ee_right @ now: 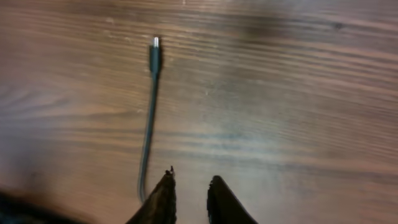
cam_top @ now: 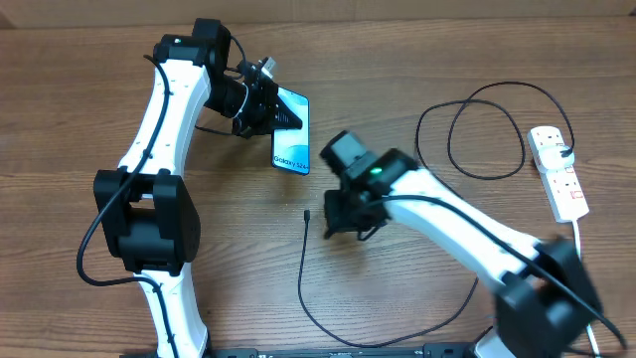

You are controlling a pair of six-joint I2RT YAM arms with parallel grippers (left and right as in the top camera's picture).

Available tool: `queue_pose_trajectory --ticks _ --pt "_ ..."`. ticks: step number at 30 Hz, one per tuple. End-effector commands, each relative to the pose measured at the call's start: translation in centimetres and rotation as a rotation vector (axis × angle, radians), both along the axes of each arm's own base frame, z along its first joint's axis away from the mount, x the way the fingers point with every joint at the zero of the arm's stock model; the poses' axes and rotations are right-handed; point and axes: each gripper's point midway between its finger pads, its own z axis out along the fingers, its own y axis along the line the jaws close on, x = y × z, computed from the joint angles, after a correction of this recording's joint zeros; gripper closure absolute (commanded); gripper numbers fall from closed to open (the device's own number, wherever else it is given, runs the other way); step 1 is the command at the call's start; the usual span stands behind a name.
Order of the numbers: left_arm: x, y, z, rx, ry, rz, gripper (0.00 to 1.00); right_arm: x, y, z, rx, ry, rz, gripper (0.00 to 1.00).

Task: Plug charger to phone and switch on socket
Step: 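Lower the right gripper onto the black cable plug and close it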

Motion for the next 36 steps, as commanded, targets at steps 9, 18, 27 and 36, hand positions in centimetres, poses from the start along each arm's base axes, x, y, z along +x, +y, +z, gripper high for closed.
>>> queue_pose_trajectory --ticks 9,18,27,36 --pt "2.2 4.8 1.5 -0.01 -0.066 0.106 0.96 0.5 5.0 -4.0 0.033 -0.016 -0.035 0.58" --pt "2.0 10.1 1.7 -0.031 -0.008 0.216 0.96 3.4 4.0 -4.4 -0.04 -0.157 -0.083 0.58" --pt "2.0 10.4 1.7 -0.03 -0.017 0.215 0.96 3.3 5.0 -6.5 -0.048 -0.149 -0.084 0.68" --pt "2.0 10.5 1.6 -0.026 -0.027 0.206 0.96 3.7 5.4 -7.9 -0.057 -0.16 -0.099 0.87"
